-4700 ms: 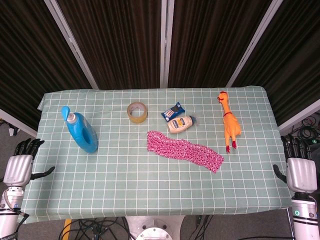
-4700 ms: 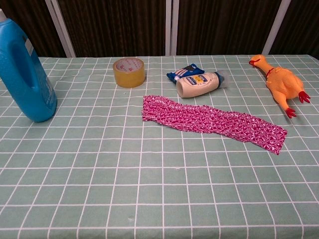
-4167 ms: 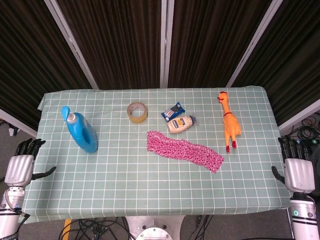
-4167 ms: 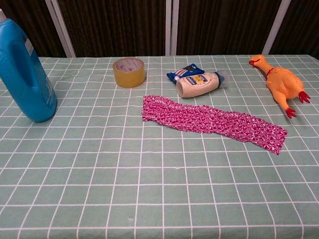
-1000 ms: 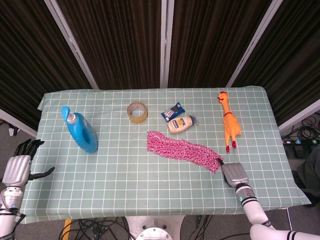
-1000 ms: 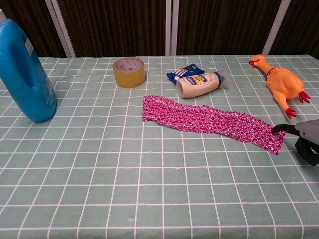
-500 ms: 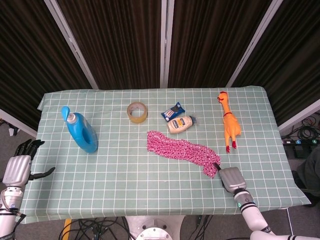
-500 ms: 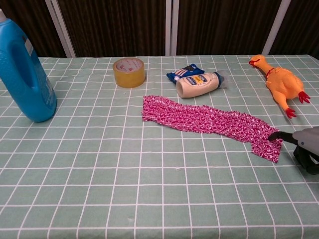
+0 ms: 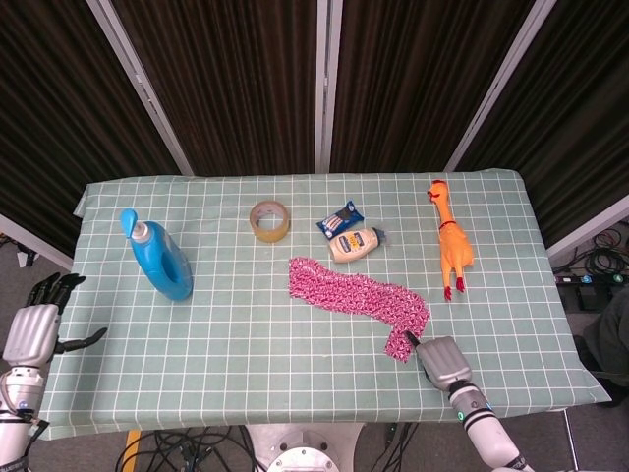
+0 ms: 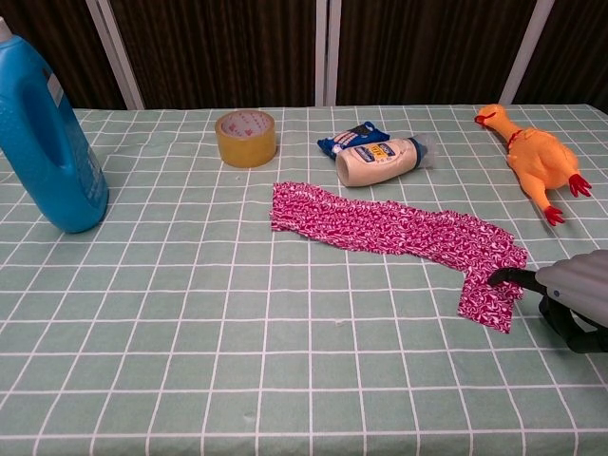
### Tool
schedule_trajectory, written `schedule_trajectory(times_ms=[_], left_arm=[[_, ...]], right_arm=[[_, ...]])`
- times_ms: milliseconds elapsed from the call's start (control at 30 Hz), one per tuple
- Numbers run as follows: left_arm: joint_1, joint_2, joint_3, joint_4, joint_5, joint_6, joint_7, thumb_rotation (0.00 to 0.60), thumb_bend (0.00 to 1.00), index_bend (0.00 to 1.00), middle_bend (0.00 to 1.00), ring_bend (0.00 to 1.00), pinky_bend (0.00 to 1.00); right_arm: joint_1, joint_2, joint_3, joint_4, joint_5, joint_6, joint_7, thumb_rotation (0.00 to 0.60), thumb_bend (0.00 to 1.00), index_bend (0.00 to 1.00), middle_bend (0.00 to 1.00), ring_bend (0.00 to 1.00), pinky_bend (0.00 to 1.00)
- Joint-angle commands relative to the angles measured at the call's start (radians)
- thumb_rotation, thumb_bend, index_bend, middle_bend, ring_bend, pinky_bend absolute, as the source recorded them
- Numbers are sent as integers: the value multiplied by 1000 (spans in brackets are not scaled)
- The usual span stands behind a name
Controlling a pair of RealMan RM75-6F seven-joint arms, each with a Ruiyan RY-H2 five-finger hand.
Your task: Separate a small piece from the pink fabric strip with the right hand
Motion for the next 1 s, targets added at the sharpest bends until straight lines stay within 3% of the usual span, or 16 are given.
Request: schedule_trajectory(times_ms=[33, 1000], left_arm=[[0, 1, -1, 0, 0, 1, 0, 431, 135, 143, 106, 15, 86], [4, 11, -11, 13, -9, 6, -31, 431, 136, 143, 106, 15, 87]], right_arm=[[6, -8, -1, -3, 2, 0, -10, 600, 967, 114, 942, 829, 717], [62, -87, 15, -55, -36, 38, -95, 600, 966, 114, 942, 829, 717]])
